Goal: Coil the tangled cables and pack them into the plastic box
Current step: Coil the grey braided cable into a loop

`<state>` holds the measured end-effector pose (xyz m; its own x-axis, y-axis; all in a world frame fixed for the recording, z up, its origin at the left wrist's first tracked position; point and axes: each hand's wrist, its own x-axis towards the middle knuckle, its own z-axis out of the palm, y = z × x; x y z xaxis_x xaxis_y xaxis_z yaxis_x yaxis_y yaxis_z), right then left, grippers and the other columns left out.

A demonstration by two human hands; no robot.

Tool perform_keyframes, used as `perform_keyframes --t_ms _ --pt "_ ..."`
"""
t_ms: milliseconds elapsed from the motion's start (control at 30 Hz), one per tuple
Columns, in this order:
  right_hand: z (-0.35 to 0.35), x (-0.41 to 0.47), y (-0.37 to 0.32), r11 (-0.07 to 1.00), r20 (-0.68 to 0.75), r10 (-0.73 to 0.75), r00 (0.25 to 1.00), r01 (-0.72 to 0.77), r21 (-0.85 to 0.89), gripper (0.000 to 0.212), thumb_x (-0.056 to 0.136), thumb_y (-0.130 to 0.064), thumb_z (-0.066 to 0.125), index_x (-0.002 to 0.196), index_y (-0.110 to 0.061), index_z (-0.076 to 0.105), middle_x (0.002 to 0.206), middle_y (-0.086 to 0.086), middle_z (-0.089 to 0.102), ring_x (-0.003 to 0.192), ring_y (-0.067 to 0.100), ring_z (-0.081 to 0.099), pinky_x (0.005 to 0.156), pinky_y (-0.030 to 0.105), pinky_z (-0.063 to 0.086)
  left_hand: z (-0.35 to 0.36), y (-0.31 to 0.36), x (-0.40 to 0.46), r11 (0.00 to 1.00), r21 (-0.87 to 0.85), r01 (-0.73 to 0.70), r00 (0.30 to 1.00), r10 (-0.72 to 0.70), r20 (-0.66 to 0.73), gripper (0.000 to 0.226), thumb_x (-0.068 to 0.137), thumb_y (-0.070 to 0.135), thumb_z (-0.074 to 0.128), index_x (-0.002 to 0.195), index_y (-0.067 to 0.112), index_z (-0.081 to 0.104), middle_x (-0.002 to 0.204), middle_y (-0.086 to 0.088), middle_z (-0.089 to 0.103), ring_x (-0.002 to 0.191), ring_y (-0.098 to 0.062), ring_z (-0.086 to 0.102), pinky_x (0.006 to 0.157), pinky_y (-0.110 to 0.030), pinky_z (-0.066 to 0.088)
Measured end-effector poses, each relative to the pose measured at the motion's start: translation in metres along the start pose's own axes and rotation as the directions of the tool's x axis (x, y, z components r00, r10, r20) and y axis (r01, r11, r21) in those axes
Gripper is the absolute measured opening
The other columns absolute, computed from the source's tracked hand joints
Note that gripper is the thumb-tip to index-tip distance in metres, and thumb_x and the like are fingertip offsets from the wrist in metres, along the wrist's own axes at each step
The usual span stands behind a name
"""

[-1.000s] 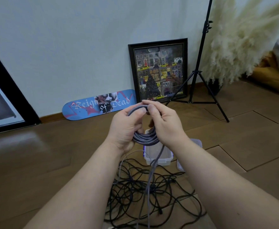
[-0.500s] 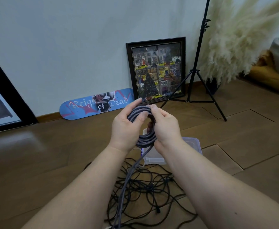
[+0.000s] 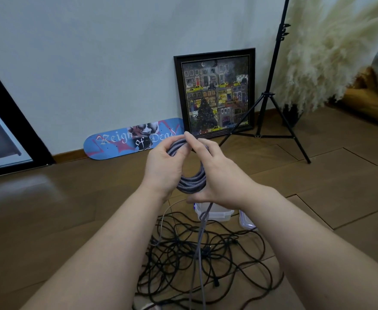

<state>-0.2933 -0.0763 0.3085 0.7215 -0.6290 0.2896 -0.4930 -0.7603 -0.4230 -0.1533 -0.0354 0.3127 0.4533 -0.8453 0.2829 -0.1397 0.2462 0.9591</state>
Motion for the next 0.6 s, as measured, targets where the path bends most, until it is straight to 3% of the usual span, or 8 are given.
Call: perform_keyframes --t_ms 133,267,433,500,600 --pt "0.005 0.001 -0.005 1.0 -0.003 0.025 1.0 -0.025 -0.015 0.134 0.059 -0.04 0.088 0.151 -0.044 -0.01 0.147 0.002 0.02 0.104 0.029 0.059 0.09 0.036 0.05 -0.002 -0.004 0.0 0.999 0.046 0.01 1.0 -0.009 -0.008 0.008 0.092 0.024 0.067 0.096 0.032 0.067 0.07 0.015 0.063 0.058 -0.003 0.053 0.063 -0.027 0.043" --pt "0.014 0.004 -0.011 0.997 -0.075 0.072 0.995 -0.069 0.038 0.117 0.061 -0.028 0.082 0.147 -0.043 0.004 0.134 0.001 0.028 0.081 0.026 0.062 0.072 0.035 0.052 0.001 -0.005 -0.002 0.999 -0.014 0.04 0.997 -0.041 -0.058 0.011 0.092 0.019 0.067 0.093 0.03 0.067 0.075 0.011 0.064 0.058 -0.007 0.052 0.056 -0.028 0.042" --pt "0.026 0.006 -0.018 0.932 -0.131 0.316 0.94 -0.281 0.227 0.109 0.068 -0.026 0.083 0.147 -0.037 0.009 0.131 0.001 0.03 0.095 0.028 0.062 0.073 0.03 0.04 0.016 -0.007 -0.006 1.0 -0.017 0.011 0.986 -0.014 -0.164 0.018 0.09 0.013 0.067 0.094 0.03 0.066 0.085 0.006 0.066 0.06 -0.007 0.051 0.068 -0.032 0.045" --pt "0.024 0.007 -0.018 0.934 -0.127 0.309 0.943 -0.276 0.228 0.11 0.069 -0.027 0.083 0.148 -0.037 0.007 0.133 0.003 0.031 0.099 0.03 0.062 0.076 0.032 0.043 0.015 -0.005 -0.004 1.0 -0.016 0.009 0.987 -0.012 -0.16 0.017 0.09 0.013 0.067 0.095 0.029 0.066 0.08 0.006 0.064 0.057 -0.007 0.05 0.065 -0.032 0.044" --pt "0.009 0.005 -0.015 0.976 -0.079 0.17 0.982 -0.156 0.154 0.121 0.067 -0.032 0.083 0.152 -0.035 -0.003 0.145 0.004 0.021 0.107 0.031 0.058 0.086 0.037 0.049 0.006 0.003 -0.002 0.996 -0.085 0.038 0.993 -0.047 -0.108 0.014 0.093 0.01 0.063 0.097 0.023 0.066 0.065 0.008 0.057 0.047 -0.01 0.041 0.048 -0.025 0.037"
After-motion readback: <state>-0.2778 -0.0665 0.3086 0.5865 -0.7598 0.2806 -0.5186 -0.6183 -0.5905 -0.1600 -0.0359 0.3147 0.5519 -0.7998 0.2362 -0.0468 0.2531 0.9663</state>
